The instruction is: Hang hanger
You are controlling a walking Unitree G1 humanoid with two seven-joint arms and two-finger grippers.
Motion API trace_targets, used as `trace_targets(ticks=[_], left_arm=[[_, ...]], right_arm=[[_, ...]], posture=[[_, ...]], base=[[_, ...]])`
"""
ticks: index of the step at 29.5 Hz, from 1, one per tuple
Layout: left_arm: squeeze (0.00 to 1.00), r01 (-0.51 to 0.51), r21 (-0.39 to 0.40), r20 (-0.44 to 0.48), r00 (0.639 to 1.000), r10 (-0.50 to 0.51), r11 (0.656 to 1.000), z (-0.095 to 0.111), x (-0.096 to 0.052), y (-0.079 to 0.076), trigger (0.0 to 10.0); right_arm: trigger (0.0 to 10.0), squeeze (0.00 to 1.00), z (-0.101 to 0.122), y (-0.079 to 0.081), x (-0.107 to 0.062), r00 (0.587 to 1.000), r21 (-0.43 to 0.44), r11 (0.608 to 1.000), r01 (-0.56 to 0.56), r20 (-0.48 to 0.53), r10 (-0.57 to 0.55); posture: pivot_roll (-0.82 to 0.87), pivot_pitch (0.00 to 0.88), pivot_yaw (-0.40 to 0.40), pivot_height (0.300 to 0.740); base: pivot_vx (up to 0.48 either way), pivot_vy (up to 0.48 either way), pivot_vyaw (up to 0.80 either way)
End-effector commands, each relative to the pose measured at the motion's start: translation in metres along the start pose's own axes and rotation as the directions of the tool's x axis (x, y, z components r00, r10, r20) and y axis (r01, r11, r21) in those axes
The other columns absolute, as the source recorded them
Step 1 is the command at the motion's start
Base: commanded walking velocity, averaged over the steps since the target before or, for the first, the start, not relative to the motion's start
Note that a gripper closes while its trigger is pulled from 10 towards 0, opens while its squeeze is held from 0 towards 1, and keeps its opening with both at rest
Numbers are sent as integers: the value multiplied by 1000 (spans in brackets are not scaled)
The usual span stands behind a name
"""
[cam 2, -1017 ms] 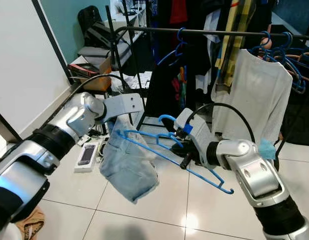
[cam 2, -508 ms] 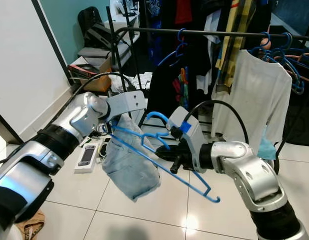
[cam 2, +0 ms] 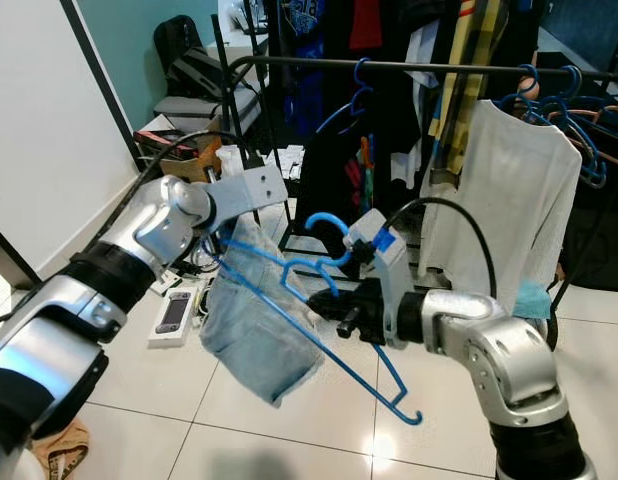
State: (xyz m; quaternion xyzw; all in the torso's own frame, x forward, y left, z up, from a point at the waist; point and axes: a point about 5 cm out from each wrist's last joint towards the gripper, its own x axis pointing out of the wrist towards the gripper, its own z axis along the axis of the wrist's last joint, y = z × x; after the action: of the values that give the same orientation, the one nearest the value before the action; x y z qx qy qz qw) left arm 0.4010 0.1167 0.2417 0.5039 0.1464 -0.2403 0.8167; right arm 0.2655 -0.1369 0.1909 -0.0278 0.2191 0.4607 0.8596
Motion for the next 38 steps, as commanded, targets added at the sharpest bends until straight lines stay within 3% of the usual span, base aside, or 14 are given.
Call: trace_targets(ticks=[1,4,6,7,9,10,11,14,22,28,31,35,36,38], left_arm=[[0,-50,-80,47,997,54,996,11,-5,13,10000],[0,-34,-186,113,992,56,982,23,-8,16,10000],[0,-34,-186,113,992,56,982,23,-8,16,10000],[0,-6,-255,153,987,46,967,30,-10,18,10000],[0,-6,-255,153,987,46,967,30,-10,18,10000],[0,47,-346,204,979,27,937,39,-13,20,10000],[0,47,-346,204,979,27,937,39,-13,20,10000],[0,127,-471,274,962,8,873,51,-17,23,10000],[0,142,-526,289,957,19,839,54,-17,26,10000],[0,102,-564,269,961,65,819,52,-17,30,10000],[0,102,-564,269,961,65,819,52,-17,30,10000],[0,72,-602,255,961,105,795,52,-19,34,10000],[0,31,-634,234,960,154,773,50,-21,40,10000],[0,31,-634,234,960,154,773,50,-21,40,10000]], right_arm=[[10000,0,-15,1,2,995,-3,1000,30,-97,-30],[10000,0,-27,-4,1,978,-52,995,83,-187,-91],[10000,0,-27,-4,1,978,-52,995,83,-187,-91],[10000,0,-28,-8,1,972,-69,992,107,-201,-119],[10000,0,-28,-8,1,972,-69,992,107,-201,-119],[10000,0,-27,-11,1,970,-87,989,123,-200,-138],[10000,0,-27,-11,1,970,-87,989,123,-200,-138],[10000,0,-19,-13,2,977,-102,986,131,-157,-146],[10000,0,-9,-13,5,983,-102,985,142,-100,-152],[10000,0,4,-30,4,951,-88,949,303,-31,-307],[10000,0,4,-30,4,951,-88,949,303,-31,-307],[10000,0,6,-38,2,930,-75,928,365,-11,-367],[10000,0,8,-44,0,909,-50,907,417,7,-417],[10000,0,8,-44,0,909,-50,907,417,7,-417]], posture=[[-79,0,86,740],[-79,0,86,740],[-79,0,86,740],[-79,0,86,740],[-79,0,86,740],[-75,0,86,740],[-75,0,86,740],[-75,0,88,740],[-78,0,90,740],[-78,0,87,740],[-78,0,87,740],[-80,0,87,740],[-78,0,86,740],[-78,0,86,740]], base=[[0,0,0],[0,0,0],[0,0,0],[0,0,0],[0,0,0],[0,0,0],[0,0,0],[0,0,0],[0,0,0],[0,0,0],[0,0,0],[0,0,0],[0,0,0],[0,0,0]])
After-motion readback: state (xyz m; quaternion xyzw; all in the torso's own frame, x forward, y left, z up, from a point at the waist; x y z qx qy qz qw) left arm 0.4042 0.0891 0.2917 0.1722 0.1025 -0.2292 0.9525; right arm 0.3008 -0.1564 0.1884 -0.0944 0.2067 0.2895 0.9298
